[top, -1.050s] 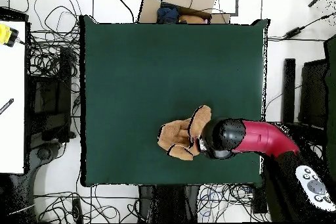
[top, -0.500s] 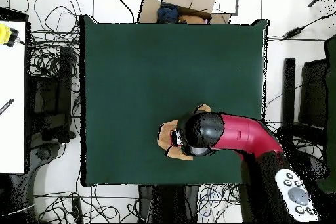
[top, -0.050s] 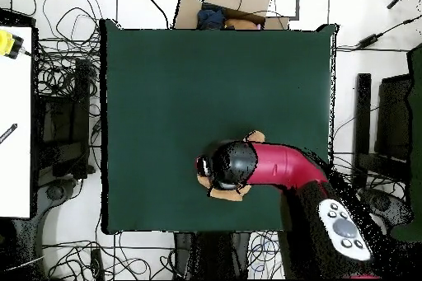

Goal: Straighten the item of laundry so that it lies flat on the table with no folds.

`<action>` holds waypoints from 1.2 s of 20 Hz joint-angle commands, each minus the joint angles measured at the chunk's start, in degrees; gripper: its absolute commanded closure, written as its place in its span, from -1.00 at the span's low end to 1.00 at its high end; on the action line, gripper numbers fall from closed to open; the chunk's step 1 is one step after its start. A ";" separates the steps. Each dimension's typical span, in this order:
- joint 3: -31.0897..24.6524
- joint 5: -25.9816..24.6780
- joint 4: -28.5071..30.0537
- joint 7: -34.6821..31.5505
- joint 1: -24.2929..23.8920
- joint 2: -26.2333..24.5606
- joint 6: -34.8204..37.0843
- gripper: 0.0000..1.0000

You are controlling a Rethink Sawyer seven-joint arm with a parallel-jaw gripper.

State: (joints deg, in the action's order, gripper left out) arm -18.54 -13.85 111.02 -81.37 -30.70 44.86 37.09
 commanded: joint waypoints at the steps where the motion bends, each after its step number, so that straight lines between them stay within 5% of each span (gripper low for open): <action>1: 1.02 -0.53 1.39 -12.07 3.12 -13.72 -15.12 -1.00; 9: 1.90 -1.59 -1.82 -7.69 1.82 -22.59 -23.13 -1.00; 24: -0.66 -5.45 -5.19 2.57 -9.38 -25.79 -13.83 -1.00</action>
State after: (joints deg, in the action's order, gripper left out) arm -20.15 -15.26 110.95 -81.37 -36.11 22.35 17.02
